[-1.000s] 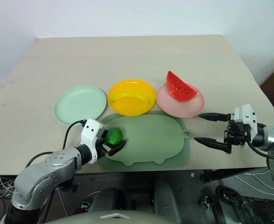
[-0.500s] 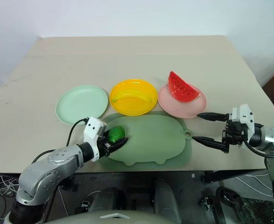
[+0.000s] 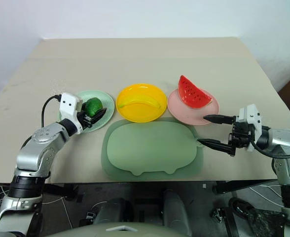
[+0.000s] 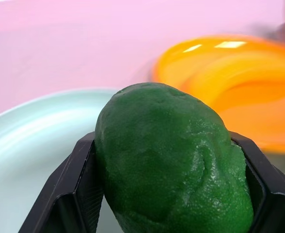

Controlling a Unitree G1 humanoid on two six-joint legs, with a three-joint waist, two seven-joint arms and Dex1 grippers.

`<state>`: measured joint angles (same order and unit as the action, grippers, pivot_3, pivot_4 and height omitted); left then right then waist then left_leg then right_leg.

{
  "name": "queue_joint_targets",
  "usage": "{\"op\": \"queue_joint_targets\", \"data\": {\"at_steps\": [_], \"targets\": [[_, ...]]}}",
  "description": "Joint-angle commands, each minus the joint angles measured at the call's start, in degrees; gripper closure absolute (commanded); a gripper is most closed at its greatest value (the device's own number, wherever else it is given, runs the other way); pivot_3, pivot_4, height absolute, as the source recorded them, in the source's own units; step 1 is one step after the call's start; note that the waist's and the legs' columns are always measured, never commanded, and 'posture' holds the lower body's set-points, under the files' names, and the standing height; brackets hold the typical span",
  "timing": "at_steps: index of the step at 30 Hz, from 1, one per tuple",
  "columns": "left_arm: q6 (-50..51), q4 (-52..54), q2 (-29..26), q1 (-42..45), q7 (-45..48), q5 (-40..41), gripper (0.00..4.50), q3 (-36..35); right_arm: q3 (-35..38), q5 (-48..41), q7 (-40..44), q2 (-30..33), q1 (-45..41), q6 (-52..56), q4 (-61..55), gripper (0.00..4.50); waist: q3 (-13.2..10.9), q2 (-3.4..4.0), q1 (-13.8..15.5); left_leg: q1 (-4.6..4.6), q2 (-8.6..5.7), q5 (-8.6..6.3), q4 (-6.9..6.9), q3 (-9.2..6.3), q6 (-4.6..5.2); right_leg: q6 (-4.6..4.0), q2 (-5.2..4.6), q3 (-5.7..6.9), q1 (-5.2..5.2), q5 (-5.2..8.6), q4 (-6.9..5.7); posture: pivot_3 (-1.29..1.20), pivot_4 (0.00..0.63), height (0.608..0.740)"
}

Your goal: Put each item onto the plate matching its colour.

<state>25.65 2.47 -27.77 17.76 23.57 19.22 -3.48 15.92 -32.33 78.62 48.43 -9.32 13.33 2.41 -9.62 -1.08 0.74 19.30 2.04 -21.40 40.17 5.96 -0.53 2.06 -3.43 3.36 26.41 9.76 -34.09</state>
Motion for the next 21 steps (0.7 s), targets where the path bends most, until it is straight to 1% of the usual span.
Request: {"op": "queue_joint_targets", "data": {"at_steps": [1,7,11,13,14,15,16,21], "targets": [[-3.8,-2.4,-0.2,2.2,0.4,-2.3,1.57,-1.2,0.4,-1.0,-0.2,0.1,-1.4,-0.1,-1.1,0.00,0.0,0.00,0.1,-0.01,-0.01,0.00,0.01,-0.01,0.00,0.00,-0.03,0.04,0.00,0.00,0.00,0.00,0.150,0.736],[-6.0,-4.8,0.5,2.4,0.5,-4.6,1.57,-0.6,0.3,-0.4,-0.3,0.0,-1.7,-0.6,-0.6,0.00,0.0,0.00,0.0,0.02,-0.02,0.00,0.00,-0.01,0.00,0.02,-0.07,0.08,0.00,-0.01,-0.02,0.00,0.150,0.736],[-5.1,-5.1,0.6,2.3,-0.1,-5.7,1.57,-1.0,0.1,-0.3,-0.6,-0.2,-1.6,-0.5,-1.0,0.00,0.0,0.00,0.0,0.01,-0.01,0.00,0.00,-0.01,0.00,0.02,-0.07,0.08,0.00,-0.01,-0.03,0.00,0.150,0.736],[-5.1,-4.8,0.7,1.9,-0.2,-6.1,0.84,-1.0,-0.1,0.0,-1.0,-0.4,-1.5,-0.7,-1.1,0.00,0.0,0.00,0.0,0.01,-0.01,0.00,0.00,-0.02,0.00,0.02,-0.07,0.08,0.00,-0.01,-0.03,0.00,0.150,0.736],[-5.2,-4.7,0.7,1.8,-0.2,-6.2,0.59,-1.0,-0.1,0.0,-1.1,-0.4,-1.4,-0.8,-1.1,0.00,0.0,0.00,0.0,0.01,-0.01,0.00,0.00,-0.02,0.00,0.02,-0.07,0.08,0.00,-0.01,-0.03,0.00,0.150,0.736],[-5.0,-4.5,0.6,1.7,-0.1,-6.3,0.24,-1.0,-0.1,0.0,-1.1,-0.4,-1.4,-0.7,-1.2,0.00,0.0,0.00,0.0,0.01,-0.01,0.00,0.00,-0.01,0.00,0.02,-0.07,0.08,0.00,-0.01,-0.03,0.00,0.150,0.736],[-4.8,-4.3,0.3,1.6,0.0,-6.6,0.05,-0.9,-0.1,-0.1,-1.1,-0.4,-1.4,-0.7,-1.2,0.00,0.0,0.00,0.0,0.01,-0.01,0.00,0.00,-0.01,0.00,0.02,-0.07,0.08,0.00,-0.01,-0.03,0.00,0.150,0.736],[-4.5,-3.0,0.1,1.6,0.3,-6.3,0.05,-1.9,-0.1,-0.4,-1.0,-0.2,-1.2,-0.8,-1.2,0.00,0.0,0.00,0.0,0.01,-0.01,0.00,0.00,-0.01,0.00,0.02,-0.08,0.08,0.00,-0.01,-0.03,0.00,0.150,0.736]]}}
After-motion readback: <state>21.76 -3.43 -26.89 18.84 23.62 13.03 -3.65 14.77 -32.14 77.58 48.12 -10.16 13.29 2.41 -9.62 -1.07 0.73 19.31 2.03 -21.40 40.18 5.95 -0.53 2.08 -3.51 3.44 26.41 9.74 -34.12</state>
